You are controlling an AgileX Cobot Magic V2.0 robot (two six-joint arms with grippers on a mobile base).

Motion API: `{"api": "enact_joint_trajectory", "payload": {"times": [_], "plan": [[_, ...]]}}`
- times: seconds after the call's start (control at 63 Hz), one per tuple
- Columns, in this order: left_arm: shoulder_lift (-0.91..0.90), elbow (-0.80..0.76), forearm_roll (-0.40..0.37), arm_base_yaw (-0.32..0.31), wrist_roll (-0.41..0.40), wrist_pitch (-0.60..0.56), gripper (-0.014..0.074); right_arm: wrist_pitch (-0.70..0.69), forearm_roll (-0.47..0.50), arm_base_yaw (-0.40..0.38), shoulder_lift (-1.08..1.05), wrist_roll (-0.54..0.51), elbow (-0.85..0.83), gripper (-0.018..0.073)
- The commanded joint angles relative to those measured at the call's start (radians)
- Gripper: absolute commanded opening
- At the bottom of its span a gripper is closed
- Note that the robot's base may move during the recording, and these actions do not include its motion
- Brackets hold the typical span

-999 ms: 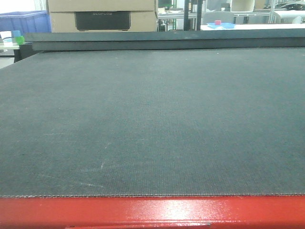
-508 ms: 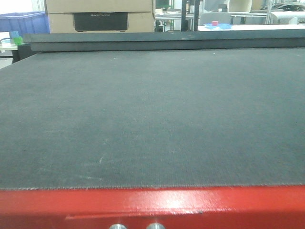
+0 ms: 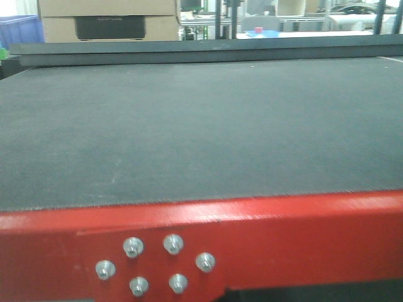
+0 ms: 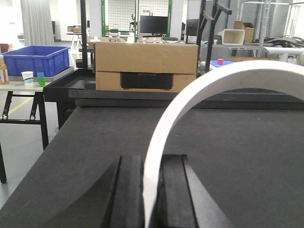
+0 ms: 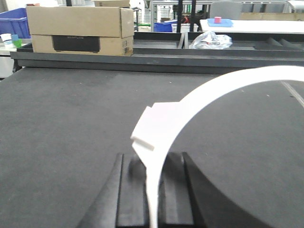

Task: Grab PVC pipe and place in blue bin
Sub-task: 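Drive the base backward away from the table holding both pipes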

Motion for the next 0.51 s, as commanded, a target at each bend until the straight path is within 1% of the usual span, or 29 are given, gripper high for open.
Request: {"api": "enact_joint_trajectory", "payload": {"times": [0.0,0.492], "plan": [[-0.006,-0.001,-0.009,-0.004,-0.003,-0.025,-0.0111,-0.028,-0.013,0.000,-0.003,-0.003,0.002,-0.0168],[-0.008,-0.001,-0.009,-0.004,-0.003,-0.025,-0.0111,-0.028,-0.013,0.000,-0.003,-0.003,0.002,-0.0168]]}}
